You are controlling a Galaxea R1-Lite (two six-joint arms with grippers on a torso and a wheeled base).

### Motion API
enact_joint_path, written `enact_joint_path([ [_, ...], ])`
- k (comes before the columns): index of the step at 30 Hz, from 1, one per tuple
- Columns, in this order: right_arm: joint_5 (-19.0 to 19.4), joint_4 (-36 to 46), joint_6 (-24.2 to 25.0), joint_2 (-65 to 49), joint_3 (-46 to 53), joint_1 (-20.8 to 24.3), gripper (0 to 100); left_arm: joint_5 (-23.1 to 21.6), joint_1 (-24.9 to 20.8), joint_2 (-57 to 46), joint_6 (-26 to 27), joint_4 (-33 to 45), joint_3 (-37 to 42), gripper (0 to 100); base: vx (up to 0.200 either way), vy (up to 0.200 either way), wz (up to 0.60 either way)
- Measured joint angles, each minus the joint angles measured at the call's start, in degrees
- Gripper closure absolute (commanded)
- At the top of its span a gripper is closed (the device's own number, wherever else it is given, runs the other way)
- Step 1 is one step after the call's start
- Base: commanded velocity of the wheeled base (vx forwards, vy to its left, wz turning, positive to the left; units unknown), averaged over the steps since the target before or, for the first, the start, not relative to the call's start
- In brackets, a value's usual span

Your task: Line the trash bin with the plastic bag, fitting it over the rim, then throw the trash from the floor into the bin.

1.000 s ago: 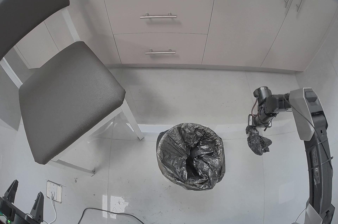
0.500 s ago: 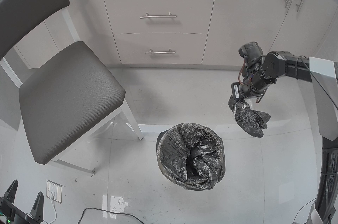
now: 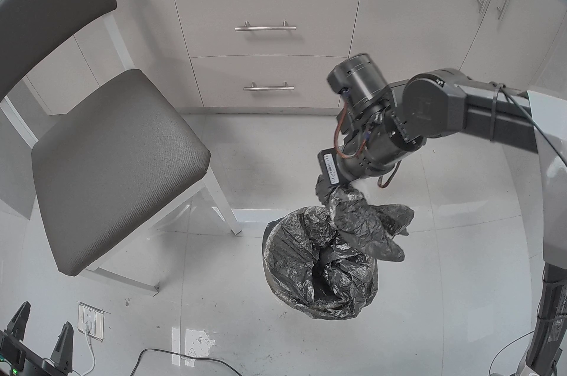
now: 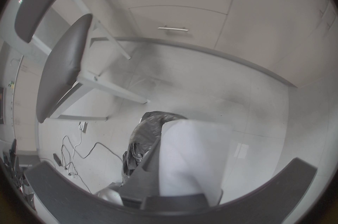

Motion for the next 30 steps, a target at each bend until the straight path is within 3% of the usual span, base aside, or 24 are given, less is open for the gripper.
enact_joint_path([
  [8,-0.2,-0.5,0.3,5.3,0.0,4.7,100,0.0,0.0,0.0,0.0,0.0,0.0,0,0.000,0.000,0.00],
  [16,-0.6,-0.3,0.1,12.3,0.0,5.6,100,0.0,0.0,0.0,0.0,0.0,0.0,0,0.000,0.000,0.00],
  [25,-5.2,0.0,-1.5,20.7,0.0,5.7,100,0.0,0.0,0.0,0.0,0.0,0.0,0,0.000,0.000,0.00],
  [30,-9.2,-1.6,-7.2,24.2,0.0,5.4,100,0.0,0.0,0.0,0.0,0.0,0.0,0,0.000,0.000,0.00],
])
